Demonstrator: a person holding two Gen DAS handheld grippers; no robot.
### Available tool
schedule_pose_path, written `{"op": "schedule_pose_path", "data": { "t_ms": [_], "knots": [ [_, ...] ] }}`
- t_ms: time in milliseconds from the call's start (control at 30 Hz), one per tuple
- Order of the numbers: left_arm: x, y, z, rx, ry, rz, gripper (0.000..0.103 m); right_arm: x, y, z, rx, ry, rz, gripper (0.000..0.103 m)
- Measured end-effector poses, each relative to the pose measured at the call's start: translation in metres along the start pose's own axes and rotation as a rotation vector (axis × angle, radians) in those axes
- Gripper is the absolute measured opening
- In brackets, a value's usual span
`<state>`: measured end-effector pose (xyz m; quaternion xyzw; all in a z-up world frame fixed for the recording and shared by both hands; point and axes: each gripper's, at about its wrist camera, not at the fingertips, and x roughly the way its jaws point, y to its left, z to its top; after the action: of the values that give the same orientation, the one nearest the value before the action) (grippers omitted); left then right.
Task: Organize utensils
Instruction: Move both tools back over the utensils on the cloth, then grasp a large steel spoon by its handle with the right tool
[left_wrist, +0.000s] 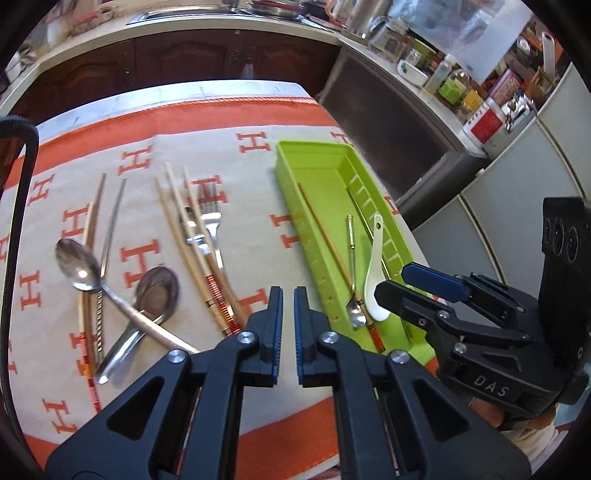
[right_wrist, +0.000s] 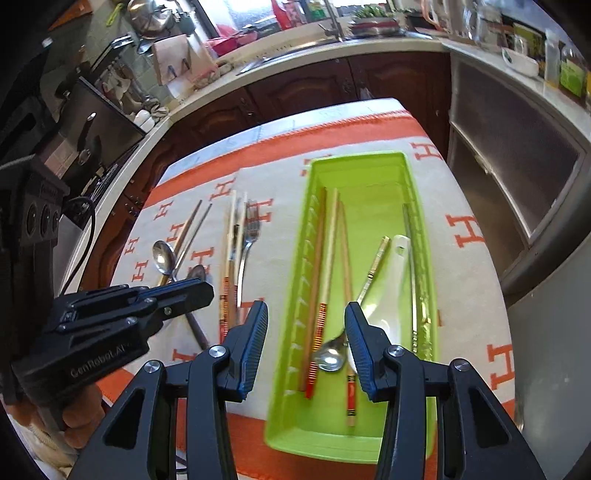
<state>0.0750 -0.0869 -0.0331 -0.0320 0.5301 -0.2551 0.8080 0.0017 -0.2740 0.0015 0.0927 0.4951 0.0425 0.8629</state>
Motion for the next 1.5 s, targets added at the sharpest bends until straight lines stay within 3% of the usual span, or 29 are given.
{"op": "schedule_pose_path", "data": {
  "t_ms": [67,133,233,433,567,833,967,1167,1267,1367,1500],
  "knots": [
    [-0.012,0.017,-0.004,-0.035,-0.008,0.006,0.021,0.0,0.018,0.002,-0.028,-0.002,0.023,0.044],
    [-0.028,0.038,-0.01,-0.08,-0.048,0.015,0.045,0.002,0.037,0.003,-0.059,0.0,0.043,0.044],
    [-0.052,0.071,-0.02,-0.147,-0.121,0.098,0.048,0.014,0.069,0.008,-0.119,0.015,0.071,0.044],
    [-0.074,0.122,-0.038,-0.193,-0.168,0.307,0.048,0.051,0.127,0.021,-0.224,0.081,0.153,0.044],
    [-0.073,0.153,-0.051,-0.218,-0.162,0.365,0.048,0.087,0.167,0.031,-0.318,0.139,0.161,0.044],
    [-0.052,0.193,-0.061,-0.274,-0.116,0.334,0.047,0.159,0.202,0.038,-0.43,0.252,0.111,0.044],
    [-0.04,0.198,-0.058,-0.286,-0.106,0.299,0.046,0.189,0.205,0.043,-0.453,0.309,0.133,0.044],
    [-0.033,0.208,-0.056,-0.298,-0.099,0.256,0.042,0.225,0.204,0.053,-0.46,0.4,0.184,0.025],
    [-0.032,0.212,-0.056,-0.308,-0.1,0.245,0.041,0.232,0.204,0.057,-0.482,0.419,0.226,0.022],
    [-0.03,0.215,-0.055,-0.312,-0.099,0.237,0.041,0.234,0.207,0.055,-0.508,0.428,0.248,0.009],
    [-0.029,0.214,-0.053,-0.305,-0.099,0.232,0.04,0.228,0.208,0.049,-0.503,0.406,0.245,0.007]
  ]
}}
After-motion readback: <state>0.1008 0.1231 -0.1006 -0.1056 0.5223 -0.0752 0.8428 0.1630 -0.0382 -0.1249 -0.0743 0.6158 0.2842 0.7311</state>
